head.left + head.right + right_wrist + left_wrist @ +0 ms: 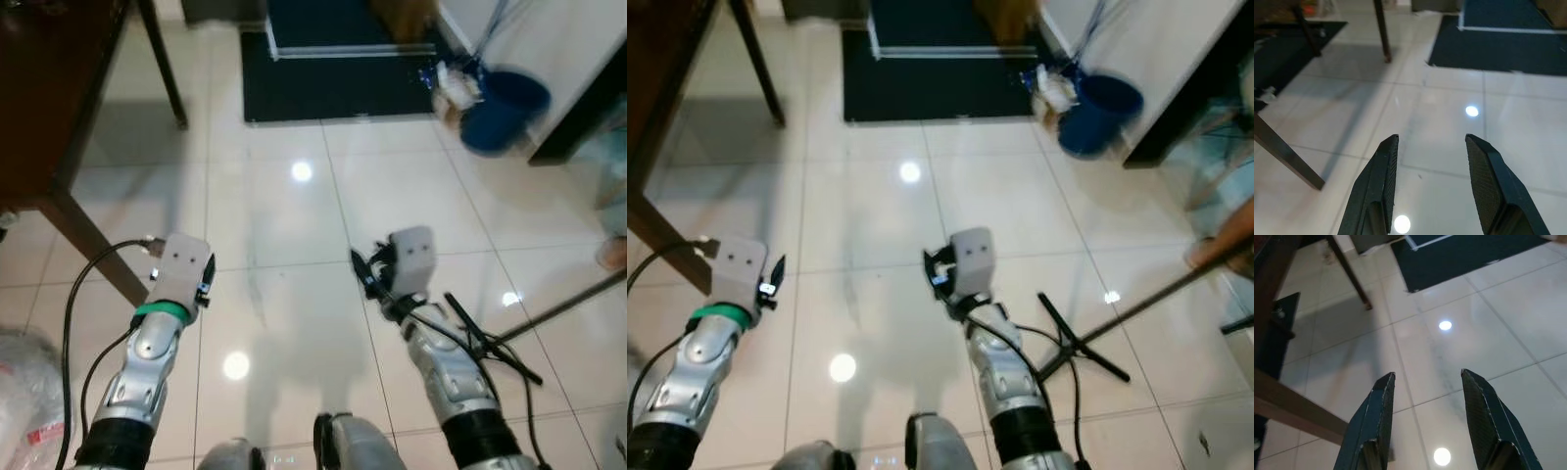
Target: Setting the table
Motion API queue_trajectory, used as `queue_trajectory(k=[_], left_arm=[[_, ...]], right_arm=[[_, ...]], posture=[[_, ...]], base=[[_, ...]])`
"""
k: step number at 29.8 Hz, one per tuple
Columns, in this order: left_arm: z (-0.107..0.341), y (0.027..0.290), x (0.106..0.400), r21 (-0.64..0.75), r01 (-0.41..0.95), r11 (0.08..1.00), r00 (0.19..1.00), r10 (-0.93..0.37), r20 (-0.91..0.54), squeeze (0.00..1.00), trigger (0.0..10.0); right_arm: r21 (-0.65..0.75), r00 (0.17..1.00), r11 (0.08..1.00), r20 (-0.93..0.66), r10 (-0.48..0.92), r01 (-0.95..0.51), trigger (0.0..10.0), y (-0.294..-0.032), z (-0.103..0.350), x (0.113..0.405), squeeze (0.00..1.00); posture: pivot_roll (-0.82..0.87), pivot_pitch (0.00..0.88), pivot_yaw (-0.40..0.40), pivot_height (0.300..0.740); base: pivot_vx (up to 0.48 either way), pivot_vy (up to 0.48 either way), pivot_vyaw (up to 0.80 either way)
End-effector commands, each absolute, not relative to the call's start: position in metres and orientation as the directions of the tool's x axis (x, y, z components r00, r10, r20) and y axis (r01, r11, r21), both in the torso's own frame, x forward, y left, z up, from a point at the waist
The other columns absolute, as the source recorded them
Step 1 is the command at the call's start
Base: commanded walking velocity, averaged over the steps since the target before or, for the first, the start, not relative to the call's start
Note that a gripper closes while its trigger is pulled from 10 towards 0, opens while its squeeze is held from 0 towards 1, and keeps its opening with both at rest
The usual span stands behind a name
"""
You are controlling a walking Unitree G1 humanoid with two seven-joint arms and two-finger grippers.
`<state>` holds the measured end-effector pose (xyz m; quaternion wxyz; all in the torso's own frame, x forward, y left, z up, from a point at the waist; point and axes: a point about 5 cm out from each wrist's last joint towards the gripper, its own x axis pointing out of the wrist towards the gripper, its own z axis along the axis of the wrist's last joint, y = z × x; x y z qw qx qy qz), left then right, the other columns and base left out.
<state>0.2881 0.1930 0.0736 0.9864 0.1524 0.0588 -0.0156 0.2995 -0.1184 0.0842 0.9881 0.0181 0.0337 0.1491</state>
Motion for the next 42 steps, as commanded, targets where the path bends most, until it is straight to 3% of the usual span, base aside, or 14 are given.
queue_trajectory(k=[1,42], left_arm=[[0.0680,0.1953,0.2836,0.302,0.050,0.952,0.990,-0.006,-0.143,0.00,10.0],[0.0687,0.1944,0.2874,0.305,0.064,0.950,0.990,-0.022,-0.139,0.00,10.0]], right_arm=[[0.051,0.948,0.951,-0.083,0.307,-0.304,10.0,-0.1144,0.0786,0.2965,0.00],[0.038,0.950,0.954,-0.085,0.299,-0.297,10.0,-0.1165,0.0771,0.2977,0.00]], posture=[[-0.09,0.068,0.026,0.740],[-0.10,0.048,0.034,0.740]], base=[[0.480,0.000,0.00],[0.480,0.000,0.00]])
